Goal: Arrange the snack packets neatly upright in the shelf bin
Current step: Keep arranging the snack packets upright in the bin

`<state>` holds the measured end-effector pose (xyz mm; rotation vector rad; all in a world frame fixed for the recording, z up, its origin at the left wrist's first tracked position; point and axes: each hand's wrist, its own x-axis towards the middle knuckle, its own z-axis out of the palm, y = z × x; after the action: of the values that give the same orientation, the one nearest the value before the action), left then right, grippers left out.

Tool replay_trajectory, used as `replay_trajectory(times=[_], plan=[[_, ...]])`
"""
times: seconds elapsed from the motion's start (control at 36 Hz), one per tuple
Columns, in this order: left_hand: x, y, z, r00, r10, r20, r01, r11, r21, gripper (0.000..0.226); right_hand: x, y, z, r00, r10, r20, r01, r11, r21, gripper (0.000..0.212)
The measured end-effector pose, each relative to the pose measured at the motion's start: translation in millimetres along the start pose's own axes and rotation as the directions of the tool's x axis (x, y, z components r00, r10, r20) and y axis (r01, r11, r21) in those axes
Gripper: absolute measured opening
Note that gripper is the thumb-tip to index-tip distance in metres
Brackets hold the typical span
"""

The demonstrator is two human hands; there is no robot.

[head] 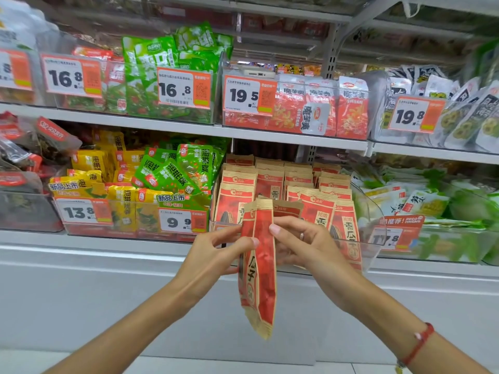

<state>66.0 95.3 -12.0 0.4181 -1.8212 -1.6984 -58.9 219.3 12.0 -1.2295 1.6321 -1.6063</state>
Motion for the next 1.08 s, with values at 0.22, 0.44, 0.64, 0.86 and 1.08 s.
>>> replay_trajectory(times=[0.22, 0.44, 0.64, 0.86, 1.08], plan=[[2, 12, 1, 0.953, 0.077, -0.292, -0.123, 0.982, -0.143, 0.02, -2, -1, -7, 0.994, -0.066, 0.088, 0.079, 0.985, -0.154, 0.033], [2, 12, 1, 0.905, 0.083, -0.418, -0.17, 0.97, -0.176, 0.012, -1, 7, -6, 0.992, -0.084, 0.098, 0.108, 0.954, -0.279, 0.035], [2, 11, 4, 0.893, 0.067, -0.444, -0.156, 0.973, -0.168, 0.013, -2, 12, -2, 0.984, -0.176, 0.038, 0.177, 0.906, -0.385, 0.052], [-4, 15, 11, 0.913, 0.055, -0.404, -0.127, 0.98, -0.153, 0.041, 0, 10, -5, 0.956, -0.292, -0.043, 0.247, 0.871, -0.424, 0.053], [0, 16, 4, 0.945, 0.064, -0.32, -0.09, 0.994, -0.068, 0.028, 3, 7, -28, 0.984, -0.169, -0.057, 0.152, 0.963, -0.223, 0.041]])
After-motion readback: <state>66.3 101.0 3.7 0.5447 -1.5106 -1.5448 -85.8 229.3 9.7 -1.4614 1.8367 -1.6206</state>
